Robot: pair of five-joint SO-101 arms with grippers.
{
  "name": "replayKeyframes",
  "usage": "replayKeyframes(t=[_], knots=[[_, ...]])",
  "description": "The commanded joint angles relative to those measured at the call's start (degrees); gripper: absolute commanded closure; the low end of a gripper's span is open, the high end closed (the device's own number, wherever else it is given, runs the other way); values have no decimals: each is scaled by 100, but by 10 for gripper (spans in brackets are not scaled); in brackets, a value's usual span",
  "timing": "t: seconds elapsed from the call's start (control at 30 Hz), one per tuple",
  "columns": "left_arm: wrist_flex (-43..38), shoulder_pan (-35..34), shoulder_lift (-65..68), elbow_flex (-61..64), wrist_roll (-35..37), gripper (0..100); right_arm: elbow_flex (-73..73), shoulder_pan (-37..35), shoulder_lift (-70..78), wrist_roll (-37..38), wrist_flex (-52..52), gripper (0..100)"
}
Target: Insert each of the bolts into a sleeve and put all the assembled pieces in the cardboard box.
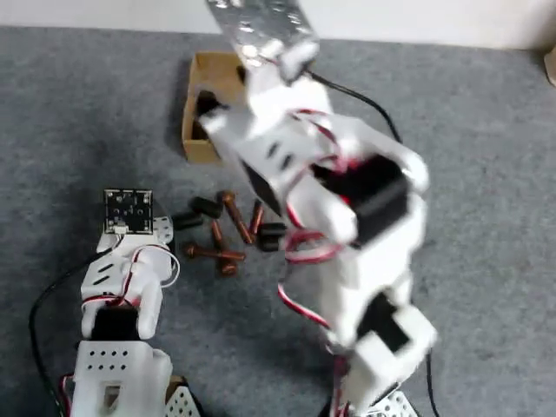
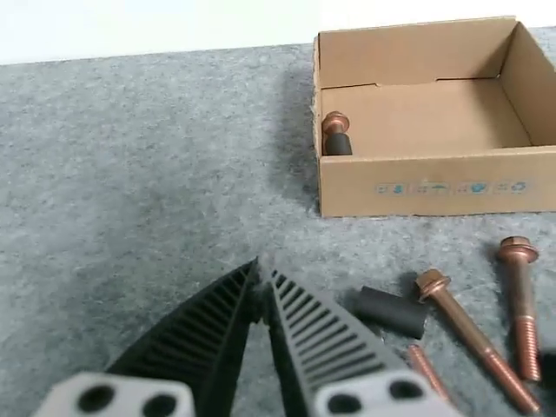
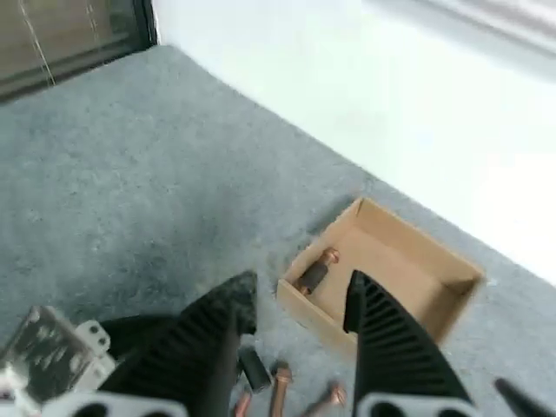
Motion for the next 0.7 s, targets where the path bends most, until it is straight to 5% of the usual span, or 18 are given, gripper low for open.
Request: replayKeyframes(t=[0.0, 0.23, 0.5, 0.67], knots=[[18, 163, 13, -338, -44, 989, 2009, 356, -1209, -35, 110, 848], [0, 171, -31, -295, -35, 992, 6721, 954, -3160, 870, -479, 848], [44, 207, 13, -330, -53, 990, 12347, 1402, -5209, 1846, -4295, 848], [44, 180, 13, -330, -62, 990, 13833, 804, -5235, 2462, -5587, 848]])
